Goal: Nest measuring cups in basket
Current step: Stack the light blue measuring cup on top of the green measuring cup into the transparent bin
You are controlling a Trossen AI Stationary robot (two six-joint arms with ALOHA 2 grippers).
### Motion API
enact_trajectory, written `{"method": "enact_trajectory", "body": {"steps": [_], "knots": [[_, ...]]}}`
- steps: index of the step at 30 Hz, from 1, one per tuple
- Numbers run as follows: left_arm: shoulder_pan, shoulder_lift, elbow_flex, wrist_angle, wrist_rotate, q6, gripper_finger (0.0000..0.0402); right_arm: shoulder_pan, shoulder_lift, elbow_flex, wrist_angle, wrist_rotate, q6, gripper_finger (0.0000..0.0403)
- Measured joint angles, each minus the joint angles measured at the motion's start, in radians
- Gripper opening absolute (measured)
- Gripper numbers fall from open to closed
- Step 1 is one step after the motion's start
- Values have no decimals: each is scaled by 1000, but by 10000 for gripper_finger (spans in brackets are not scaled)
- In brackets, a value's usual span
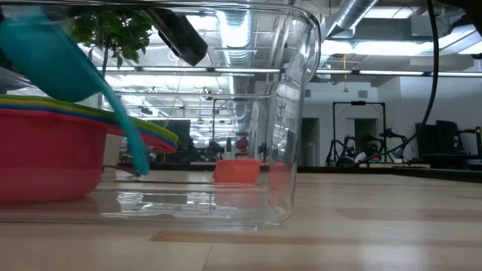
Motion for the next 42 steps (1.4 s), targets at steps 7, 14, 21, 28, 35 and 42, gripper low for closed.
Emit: {"method": "enact_trajectory", "body": {"steps": [7, 14, 21, 28, 35, 42], "knots": [[0, 0, 0, 1, 0, 0, 0, -1, 0, 0, 4, -3, -16, 82], [0, 0, 0, 1, -1, -1, 0, -9, 0, 0, -3, -2, -19, 110], [0, 0, 0, 1, -2, -1, 0, -17, 0, 0, -3, -88, -7, 118], [0, 0, 0, -1, -2, 10, 0, -5, -17, 26, -45, -154, -50, 103], [0, 0, 0, -19, 24, 10, 0, 0, -14, 20, -138, -208, -36, 69], [0, 0, 1, -40, 27, 9, 0, 1, -14, 20, -175, -275, -60, 22]]}}
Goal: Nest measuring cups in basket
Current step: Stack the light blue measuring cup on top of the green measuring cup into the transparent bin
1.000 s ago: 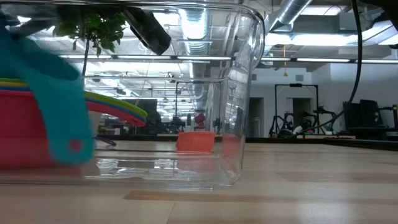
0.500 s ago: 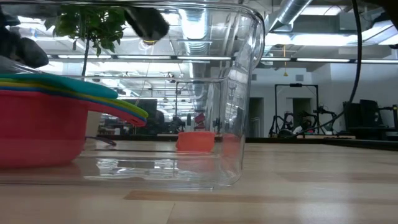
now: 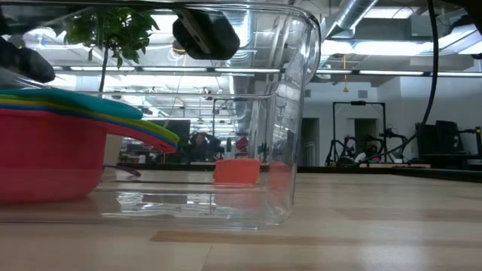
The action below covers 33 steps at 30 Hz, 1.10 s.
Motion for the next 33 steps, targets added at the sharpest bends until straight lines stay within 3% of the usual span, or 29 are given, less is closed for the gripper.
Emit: {"method": "enact_trajectory", "body": {"steps": [4, 33], "knots": [[0, 0, 0, -3, 0, 0, 0, 0, 0, 0, -2, -21, -3, 7], [1, 0, 0, -3, 1, -19, 0, -49, 13, -1, -158, -98, 20, 11]]}}
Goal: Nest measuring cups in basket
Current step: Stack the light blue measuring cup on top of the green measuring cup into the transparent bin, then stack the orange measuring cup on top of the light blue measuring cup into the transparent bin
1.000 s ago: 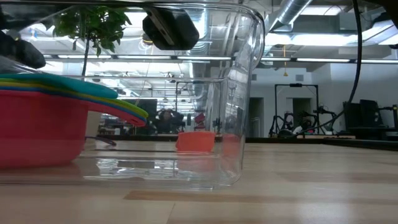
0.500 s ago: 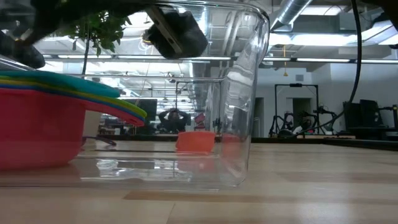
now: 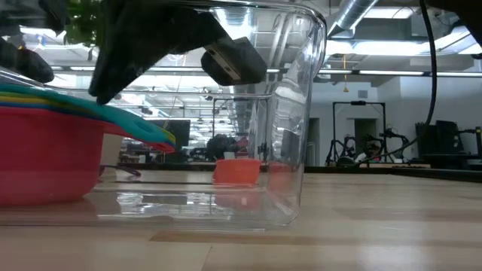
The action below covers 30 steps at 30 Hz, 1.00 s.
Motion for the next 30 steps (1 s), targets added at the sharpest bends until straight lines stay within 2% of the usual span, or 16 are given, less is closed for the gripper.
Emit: {"method": "enact_trajectory", "body": {"steps": [20, 25, 30], "knots": [[0, 0, 0, 0, -7, -10, 0, -12, -30, 4, -87, 60, -13, 5], [0, 0, 0, 2, -8, -7, 0, -11, -55, 6, -21, 26, -52, 16], [0, 0, 0, 1, -9, -3, 0, -2, -54, 4, 33, -27, -73, 5]]}}
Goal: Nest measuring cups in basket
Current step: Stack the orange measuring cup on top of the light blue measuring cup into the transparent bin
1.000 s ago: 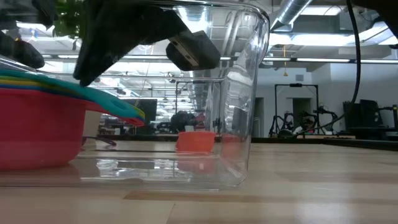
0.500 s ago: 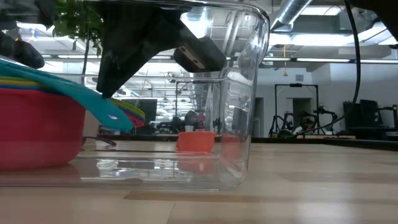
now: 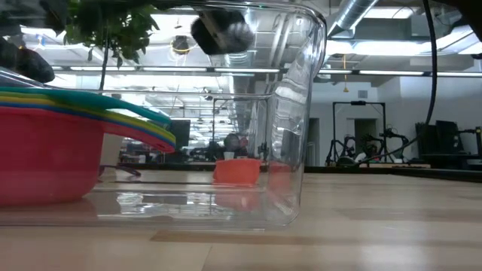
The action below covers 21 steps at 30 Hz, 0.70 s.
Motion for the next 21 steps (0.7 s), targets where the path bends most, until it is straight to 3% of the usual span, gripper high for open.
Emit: {"method": "enact_trajectory", "body": {"steps": [14, 21], "knots": [[0, 0, 0, 11, -4, 4, 0, 31, 4, -25, 2, 15, 9, 11], [0, 0, 0, 102, -10, 5, 0, 31, 4, -24, -17, 34, 35, 6]]}}
